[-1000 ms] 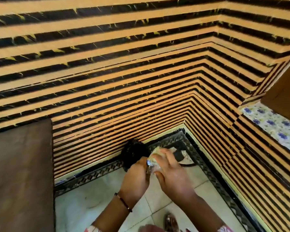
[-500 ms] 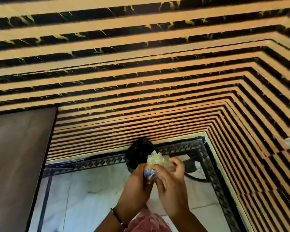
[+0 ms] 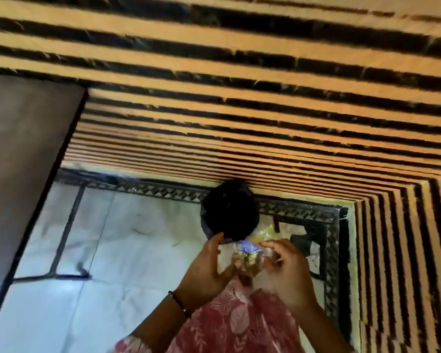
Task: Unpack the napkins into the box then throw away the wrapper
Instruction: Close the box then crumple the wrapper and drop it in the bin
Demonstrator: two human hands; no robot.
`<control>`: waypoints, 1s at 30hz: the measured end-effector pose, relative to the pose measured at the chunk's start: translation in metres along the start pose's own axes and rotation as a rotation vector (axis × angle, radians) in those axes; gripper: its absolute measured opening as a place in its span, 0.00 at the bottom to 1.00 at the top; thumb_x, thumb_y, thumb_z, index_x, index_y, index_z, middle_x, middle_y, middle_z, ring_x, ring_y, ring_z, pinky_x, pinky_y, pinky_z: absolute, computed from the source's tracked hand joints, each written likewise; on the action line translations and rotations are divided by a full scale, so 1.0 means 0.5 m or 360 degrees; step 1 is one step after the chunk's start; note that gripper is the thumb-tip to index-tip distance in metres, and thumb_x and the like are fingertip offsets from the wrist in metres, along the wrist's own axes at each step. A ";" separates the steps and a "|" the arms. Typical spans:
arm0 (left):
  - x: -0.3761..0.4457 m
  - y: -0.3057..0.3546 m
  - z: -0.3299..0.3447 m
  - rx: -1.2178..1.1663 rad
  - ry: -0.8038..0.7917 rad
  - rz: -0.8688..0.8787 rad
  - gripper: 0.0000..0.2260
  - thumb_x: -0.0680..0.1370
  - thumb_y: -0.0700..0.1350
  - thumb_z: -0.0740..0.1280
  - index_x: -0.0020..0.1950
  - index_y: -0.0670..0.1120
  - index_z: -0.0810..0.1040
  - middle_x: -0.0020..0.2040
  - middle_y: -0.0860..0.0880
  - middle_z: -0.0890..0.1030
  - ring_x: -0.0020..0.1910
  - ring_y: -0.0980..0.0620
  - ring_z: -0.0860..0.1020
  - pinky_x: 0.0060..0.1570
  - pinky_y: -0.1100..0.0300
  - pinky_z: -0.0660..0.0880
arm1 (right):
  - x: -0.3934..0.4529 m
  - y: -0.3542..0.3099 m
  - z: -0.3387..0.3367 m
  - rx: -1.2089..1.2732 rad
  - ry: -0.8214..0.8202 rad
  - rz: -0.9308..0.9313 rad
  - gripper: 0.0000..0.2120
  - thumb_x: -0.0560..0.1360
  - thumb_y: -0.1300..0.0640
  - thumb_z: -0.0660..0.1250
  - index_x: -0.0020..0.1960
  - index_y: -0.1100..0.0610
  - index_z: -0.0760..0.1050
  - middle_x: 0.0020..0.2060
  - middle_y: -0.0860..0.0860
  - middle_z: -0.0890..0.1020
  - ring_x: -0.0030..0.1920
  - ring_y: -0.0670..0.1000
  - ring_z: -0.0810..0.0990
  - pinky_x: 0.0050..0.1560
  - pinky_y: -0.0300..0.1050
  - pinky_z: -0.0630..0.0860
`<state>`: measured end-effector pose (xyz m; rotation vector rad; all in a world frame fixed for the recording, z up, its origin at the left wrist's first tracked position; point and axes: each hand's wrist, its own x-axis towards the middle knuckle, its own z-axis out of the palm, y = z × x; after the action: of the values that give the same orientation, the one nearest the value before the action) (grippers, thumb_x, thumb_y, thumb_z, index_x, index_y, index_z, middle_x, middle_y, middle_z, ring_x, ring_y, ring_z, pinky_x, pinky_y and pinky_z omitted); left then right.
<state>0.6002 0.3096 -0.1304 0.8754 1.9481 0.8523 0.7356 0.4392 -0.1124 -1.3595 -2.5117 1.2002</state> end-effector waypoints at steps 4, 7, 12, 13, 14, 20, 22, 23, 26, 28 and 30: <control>0.080 -0.085 0.037 0.0133 0.0049 -0.0376 0.43 0.69 0.72 0.51 0.72 0.41 0.59 0.68 0.41 0.69 0.66 0.44 0.69 0.62 0.61 0.65 | 0.095 0.090 0.048 -0.0075 -0.0223 0.0104 0.13 0.70 0.66 0.69 0.52 0.53 0.79 0.48 0.52 0.81 0.42 0.47 0.78 0.40 0.25 0.69; 0.148 -0.174 0.096 0.0199 -0.0005 -0.0602 0.32 0.73 0.58 0.54 0.71 0.39 0.60 0.69 0.38 0.68 0.66 0.40 0.68 0.64 0.53 0.64 | 0.180 0.165 0.123 -0.0067 -0.0251 0.0180 0.13 0.70 0.65 0.69 0.51 0.53 0.79 0.47 0.54 0.82 0.44 0.52 0.79 0.43 0.35 0.73; 0.267 -0.332 0.197 0.0265 -0.0020 -0.0780 0.32 0.72 0.60 0.55 0.69 0.39 0.63 0.67 0.38 0.70 0.64 0.38 0.70 0.62 0.46 0.69 | 0.339 0.271 0.281 -0.0026 -0.0236 0.0388 0.11 0.70 0.63 0.69 0.49 0.53 0.73 0.39 0.51 0.79 0.40 0.53 0.79 0.36 0.42 0.70; 0.291 -0.362 0.213 0.0257 -0.0030 -0.0799 0.29 0.74 0.56 0.59 0.70 0.40 0.62 0.68 0.39 0.69 0.65 0.38 0.68 0.63 0.45 0.68 | 0.367 0.295 0.314 0.0007 -0.0257 0.0463 0.11 0.70 0.63 0.70 0.47 0.51 0.72 0.38 0.52 0.79 0.38 0.56 0.80 0.34 0.46 0.74; 0.315 -0.391 0.228 0.0261 -0.0039 -0.0804 0.28 0.76 0.53 0.61 0.71 0.40 0.60 0.70 0.39 0.66 0.68 0.39 0.66 0.66 0.46 0.66 | 0.392 0.320 0.347 0.0046 -0.0281 0.0505 0.12 0.69 0.64 0.70 0.46 0.51 0.71 0.39 0.54 0.80 0.38 0.59 0.81 0.35 0.51 0.77; 0.435 -0.542 0.285 0.0389 0.0042 -0.0849 0.32 0.77 0.50 0.62 0.75 0.43 0.49 0.77 0.42 0.52 0.75 0.43 0.52 0.73 0.52 0.52 | 0.522 0.492 0.559 -0.0070 -0.0527 0.0672 0.08 0.66 0.62 0.70 0.40 0.54 0.71 0.41 0.60 0.82 0.42 0.62 0.82 0.44 0.60 0.80; 0.449 -0.575 0.294 0.0458 0.0055 -0.0821 0.33 0.77 0.49 0.63 0.75 0.43 0.49 0.77 0.43 0.51 0.75 0.43 0.51 0.73 0.52 0.52 | 0.564 0.538 0.615 -0.0064 -0.0589 0.0790 0.07 0.65 0.60 0.69 0.37 0.52 0.71 0.39 0.60 0.81 0.41 0.62 0.82 0.45 0.60 0.81; 0.454 -0.587 0.297 0.0482 0.0048 -0.0806 0.33 0.77 0.48 0.63 0.75 0.43 0.49 0.77 0.43 0.51 0.75 0.43 0.51 0.74 0.52 0.52 | 0.581 0.557 0.636 -0.0051 -0.0622 0.0838 0.07 0.65 0.61 0.69 0.37 0.53 0.71 0.39 0.60 0.81 0.42 0.62 0.82 0.46 0.59 0.81; 0.458 -0.606 0.305 0.0502 0.0025 -0.0769 0.33 0.77 0.47 0.62 0.75 0.43 0.48 0.77 0.44 0.49 0.76 0.44 0.49 0.74 0.51 0.50 | 0.615 0.587 0.683 0.0020 -0.0777 0.0871 0.13 0.68 0.62 0.68 0.53 0.61 0.74 0.48 0.59 0.80 0.51 0.61 0.80 0.54 0.56 0.78; 0.455 -0.606 0.306 0.0514 0.0012 -0.0764 0.32 0.77 0.46 0.62 0.75 0.43 0.48 0.77 0.44 0.49 0.76 0.45 0.49 0.75 0.51 0.49 | 0.612 0.567 0.689 0.0364 -0.0979 0.0946 0.19 0.73 0.64 0.64 0.63 0.63 0.70 0.50 0.57 0.78 0.52 0.58 0.79 0.52 0.51 0.79; 0.447 -0.590 0.296 0.0463 0.0021 -0.0778 0.31 0.77 0.46 0.62 0.76 0.44 0.49 0.77 0.45 0.49 0.76 0.45 0.49 0.75 0.51 0.49 | 0.603 0.533 0.674 0.0702 -0.1013 0.1014 0.22 0.76 0.65 0.59 0.69 0.55 0.66 0.53 0.52 0.77 0.50 0.53 0.79 0.46 0.47 0.79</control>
<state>0.5568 0.3707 -0.5218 0.5098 2.1996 0.2945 0.6092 0.5376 -0.6121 -1.9250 -1.8945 2.4616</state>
